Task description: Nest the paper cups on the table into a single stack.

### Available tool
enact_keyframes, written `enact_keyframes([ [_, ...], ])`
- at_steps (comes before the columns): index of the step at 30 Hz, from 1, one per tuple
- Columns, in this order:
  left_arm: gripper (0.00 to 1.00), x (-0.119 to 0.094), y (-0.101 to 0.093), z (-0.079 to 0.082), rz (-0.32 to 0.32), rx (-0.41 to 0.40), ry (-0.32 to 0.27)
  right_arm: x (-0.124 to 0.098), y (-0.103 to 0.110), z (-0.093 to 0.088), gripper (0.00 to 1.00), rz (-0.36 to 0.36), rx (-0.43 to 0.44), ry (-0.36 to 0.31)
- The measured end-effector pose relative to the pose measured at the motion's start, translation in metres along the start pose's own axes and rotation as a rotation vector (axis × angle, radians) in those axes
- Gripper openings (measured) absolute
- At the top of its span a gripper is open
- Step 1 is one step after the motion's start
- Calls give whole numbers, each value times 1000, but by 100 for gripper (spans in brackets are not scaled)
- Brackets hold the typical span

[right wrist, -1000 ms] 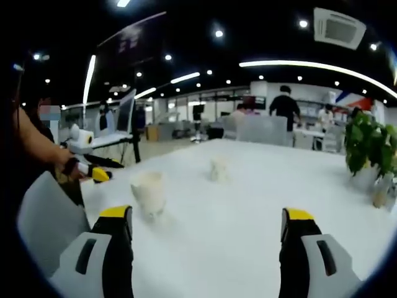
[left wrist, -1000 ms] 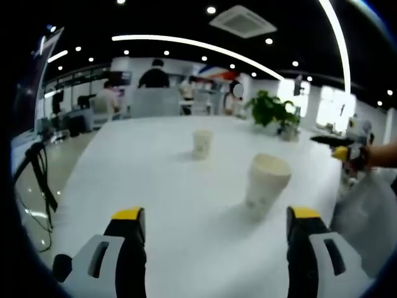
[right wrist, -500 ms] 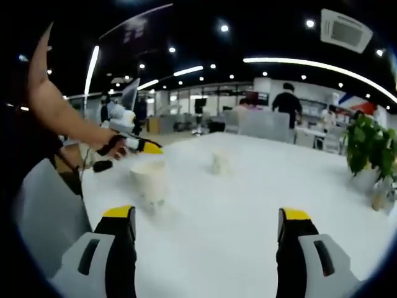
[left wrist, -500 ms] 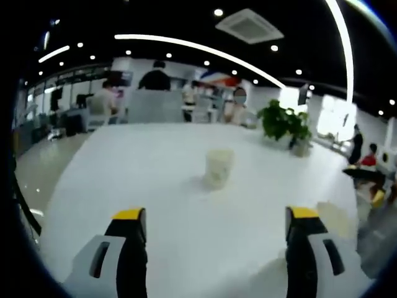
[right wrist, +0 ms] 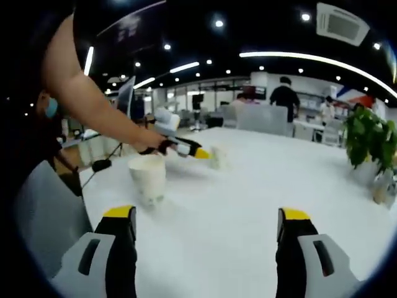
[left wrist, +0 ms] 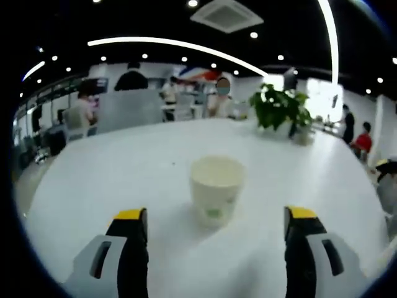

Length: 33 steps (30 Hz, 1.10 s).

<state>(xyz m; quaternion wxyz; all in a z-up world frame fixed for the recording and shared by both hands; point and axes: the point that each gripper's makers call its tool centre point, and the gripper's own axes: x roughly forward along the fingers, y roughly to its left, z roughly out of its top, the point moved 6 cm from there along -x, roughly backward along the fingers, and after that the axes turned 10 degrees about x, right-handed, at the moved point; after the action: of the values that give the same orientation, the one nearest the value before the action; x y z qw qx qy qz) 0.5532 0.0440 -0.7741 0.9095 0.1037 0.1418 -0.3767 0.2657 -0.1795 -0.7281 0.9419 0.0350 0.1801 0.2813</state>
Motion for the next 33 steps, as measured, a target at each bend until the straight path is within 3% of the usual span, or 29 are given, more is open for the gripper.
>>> enact_keyframes([
  [5,75,22,-6,8,-6,11,7,0,2,-2,92,0,-24,16],
  [11,46,24,-16,14,-12,45,20,-2,0,-2,91,-16,-13,11],
  [20,43,12,-15,18,7,45,6,-3,2,-4,91,-9,-15,14],
  [25,43,0,-6,36,7,38,-26,-4,2,-6,90,-15,-19,20],
  [33,43,-28,18,85,23,48,-53,-5,2,-5,89,-14,-23,13],
])
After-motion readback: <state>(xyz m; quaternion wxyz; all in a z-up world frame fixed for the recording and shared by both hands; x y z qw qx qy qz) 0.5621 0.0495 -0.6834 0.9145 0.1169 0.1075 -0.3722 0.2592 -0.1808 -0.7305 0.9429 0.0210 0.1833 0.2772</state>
